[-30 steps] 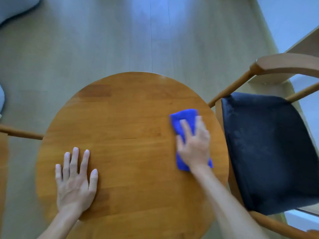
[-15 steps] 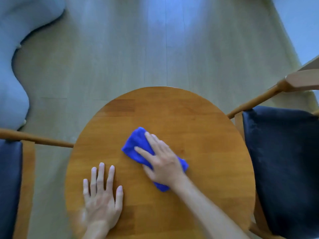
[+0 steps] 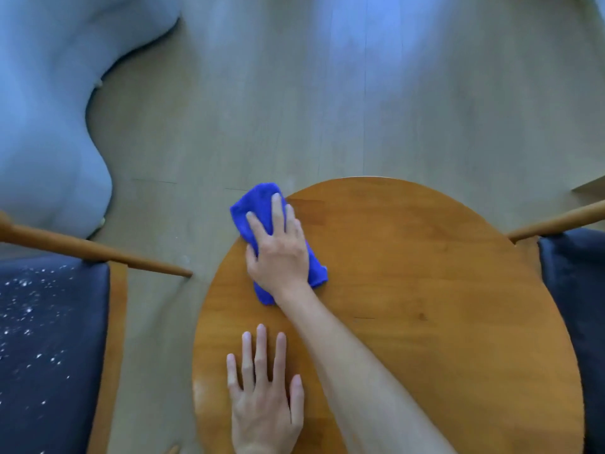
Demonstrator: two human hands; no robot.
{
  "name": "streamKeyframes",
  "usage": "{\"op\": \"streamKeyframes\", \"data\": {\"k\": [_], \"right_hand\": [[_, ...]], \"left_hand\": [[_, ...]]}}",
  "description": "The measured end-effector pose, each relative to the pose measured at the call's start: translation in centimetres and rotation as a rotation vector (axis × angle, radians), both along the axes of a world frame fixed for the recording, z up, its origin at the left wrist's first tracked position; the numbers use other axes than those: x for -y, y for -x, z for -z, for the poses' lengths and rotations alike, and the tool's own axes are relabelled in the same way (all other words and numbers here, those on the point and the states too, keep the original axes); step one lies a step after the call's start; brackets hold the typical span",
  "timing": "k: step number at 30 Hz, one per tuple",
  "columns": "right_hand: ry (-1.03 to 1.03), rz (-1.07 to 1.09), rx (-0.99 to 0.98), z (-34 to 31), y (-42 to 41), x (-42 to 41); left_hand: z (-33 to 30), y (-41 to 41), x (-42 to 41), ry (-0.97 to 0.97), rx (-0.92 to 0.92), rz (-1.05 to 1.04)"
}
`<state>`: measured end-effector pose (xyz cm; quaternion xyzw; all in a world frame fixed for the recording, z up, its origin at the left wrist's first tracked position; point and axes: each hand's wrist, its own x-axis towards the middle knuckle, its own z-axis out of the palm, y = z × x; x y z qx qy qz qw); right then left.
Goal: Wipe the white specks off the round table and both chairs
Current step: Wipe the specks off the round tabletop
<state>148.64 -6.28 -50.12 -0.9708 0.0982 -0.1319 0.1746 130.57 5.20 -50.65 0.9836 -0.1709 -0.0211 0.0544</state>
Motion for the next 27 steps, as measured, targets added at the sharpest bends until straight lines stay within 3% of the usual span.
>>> {"op": "streamKeyframes", "data": {"k": [4, 6, 8, 13, 15, 17, 19, 21, 24, 26, 27], "right_hand": [[-0.019, -0.568, -0.054, 0.0, 3.1, -3.4], [-0.006, -0.663, -0.025, 0.0, 3.4, 0.7], [0.008, -0.465, 0.012, 0.1, 3.2, 7.2], [0.019, 0.518, -0.017, -0.4, 8.4, 21.6], [-0.044, 0.781, -0.039, -0.7, 10.1, 21.4], [-0.059, 0.857, -0.052, -0.9, 10.0, 17.3], [-0.002, 0.645, -0.005, -0.9, 9.3, 11.4], [0.035, 0.263, -0.001, -0.5, 10.2, 6.0], [0.040, -0.248, -0.039, -0.8, 15.2, 5.4], [0.067, -0.323, -0.080, -1.2, 20.0, 9.6], [0.084, -0.256, -0.091, -1.2, 22.5, 12.1]], "left_hand": [[0.2, 0.0, -0.2, 0.053, 0.010, 0.012], [-0.3, -0.1, 0.0, 0.068, -0.009, 0.012], [-0.7, -0.2, 0.1, 0.064, -0.033, 0.014], [-1.1, -0.3, 0.1, 0.061, -0.085, 0.017], [-1.2, -0.2, 0.3, 0.058, -0.103, 0.023], [-1.1, -0.2, 0.3, 0.057, -0.127, 0.031], [-1.2, -0.2, 0.1, 0.079, -0.132, 0.027], [-1.2, 0.0, 0.0, 0.111, -0.115, 0.015], [-1.4, 0.1, 0.0, 0.119, -0.102, 0.015], [-1.3, 0.1, 0.1, 0.104, -0.112, 0.016], [-1.3, 0.1, 0.1, 0.097, -0.116, 0.015]]}}
